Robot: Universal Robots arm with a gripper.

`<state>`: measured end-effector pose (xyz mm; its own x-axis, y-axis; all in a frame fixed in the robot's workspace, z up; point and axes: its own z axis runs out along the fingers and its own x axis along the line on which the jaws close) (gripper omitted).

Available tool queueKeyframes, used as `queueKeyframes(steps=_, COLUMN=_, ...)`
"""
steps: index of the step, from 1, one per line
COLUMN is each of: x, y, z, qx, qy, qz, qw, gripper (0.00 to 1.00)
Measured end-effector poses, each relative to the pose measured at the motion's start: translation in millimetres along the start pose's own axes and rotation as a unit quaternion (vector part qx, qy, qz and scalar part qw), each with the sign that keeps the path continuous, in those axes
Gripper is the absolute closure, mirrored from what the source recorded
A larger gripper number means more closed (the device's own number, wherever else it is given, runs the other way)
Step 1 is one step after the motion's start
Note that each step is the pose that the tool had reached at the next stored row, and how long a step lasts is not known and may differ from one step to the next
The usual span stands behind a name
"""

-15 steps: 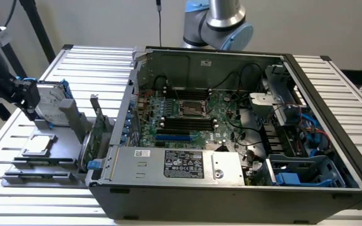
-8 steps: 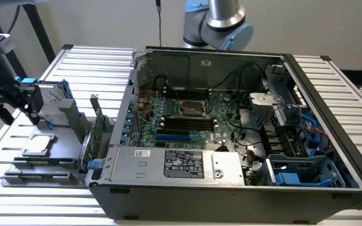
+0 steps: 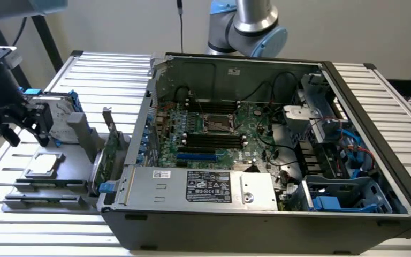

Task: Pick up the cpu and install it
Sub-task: 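Pick up the cpu and move it towards the insertion slot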

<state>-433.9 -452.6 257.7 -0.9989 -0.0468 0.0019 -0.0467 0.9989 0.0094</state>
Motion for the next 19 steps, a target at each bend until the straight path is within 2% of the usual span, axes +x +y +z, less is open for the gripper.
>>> queueKeyframes(steps=11, x=-0.1, y=-0.2, z=20.1, qx=-0.0001, qy=-0.0001, qz=0.004, qw=1.0, gripper=0.38)
queueKeyframes(steps=19, x=-0.1, y=-0.4, z=34.5, qx=-0.0001, qy=-0.0003, qz=0.02, qw=0.9998, gripper=0.38)
